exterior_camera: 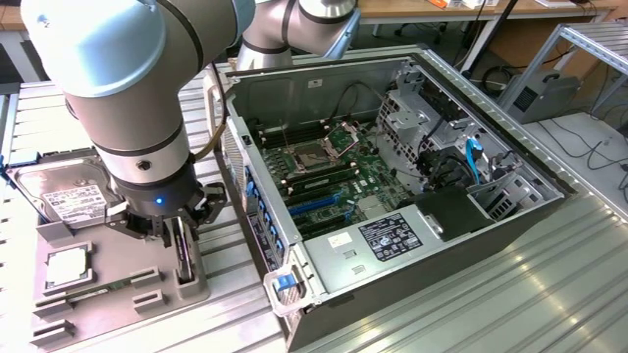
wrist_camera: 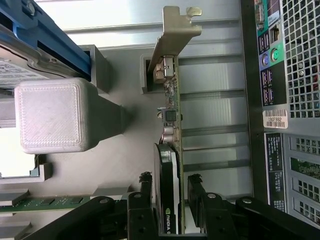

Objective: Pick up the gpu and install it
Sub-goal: 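Pick up the gpu and move the gpu toward the slot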

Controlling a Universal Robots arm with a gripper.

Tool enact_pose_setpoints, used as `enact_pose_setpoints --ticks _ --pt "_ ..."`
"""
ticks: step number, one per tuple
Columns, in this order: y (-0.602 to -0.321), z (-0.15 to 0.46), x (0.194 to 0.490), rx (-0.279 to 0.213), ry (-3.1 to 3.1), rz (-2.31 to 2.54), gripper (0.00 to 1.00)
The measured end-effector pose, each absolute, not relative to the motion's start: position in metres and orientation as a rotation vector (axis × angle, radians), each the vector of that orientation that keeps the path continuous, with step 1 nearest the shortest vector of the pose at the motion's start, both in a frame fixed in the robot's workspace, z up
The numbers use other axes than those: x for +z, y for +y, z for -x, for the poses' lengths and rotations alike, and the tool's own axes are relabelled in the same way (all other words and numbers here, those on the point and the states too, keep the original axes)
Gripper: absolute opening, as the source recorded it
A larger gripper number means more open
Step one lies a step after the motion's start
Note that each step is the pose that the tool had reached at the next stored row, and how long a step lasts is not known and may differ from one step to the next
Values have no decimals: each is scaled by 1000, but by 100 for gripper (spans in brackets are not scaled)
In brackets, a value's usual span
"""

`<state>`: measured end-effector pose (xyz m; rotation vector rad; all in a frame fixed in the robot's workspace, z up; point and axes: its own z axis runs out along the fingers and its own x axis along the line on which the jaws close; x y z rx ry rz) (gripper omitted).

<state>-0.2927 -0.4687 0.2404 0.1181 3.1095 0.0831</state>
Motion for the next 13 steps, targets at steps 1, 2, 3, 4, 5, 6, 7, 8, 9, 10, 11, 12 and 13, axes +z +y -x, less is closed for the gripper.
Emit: enact_pose_setpoints --ticks 1,2,3,4,5,6,7,8,9,10,11,12,13 --pt "-469 293 240 83 3110 -118 42" --pt "-469 293 240 83 3110 -118 42" --pt "-469 293 240 83 3110 -118 42" --pt "-469 293 240 83 3110 -118 42" --pt "-469 293 240 83 3110 -118 42" --pt "-469 293 240 83 3109 -118 42" --pt "-469 293 240 83 3110 -118 42" --pt "-469 293 240 83 3110 -118 42" --pt "-469 293 240 83 3110 -118 42" --pt "-469 293 240 83 3109 -118 42" --pt "-469 293 240 83 3110 -118 42" --pt "-469 293 240 83 3110 -118 41" --pt "-469 293 240 83 3110 -118 34"
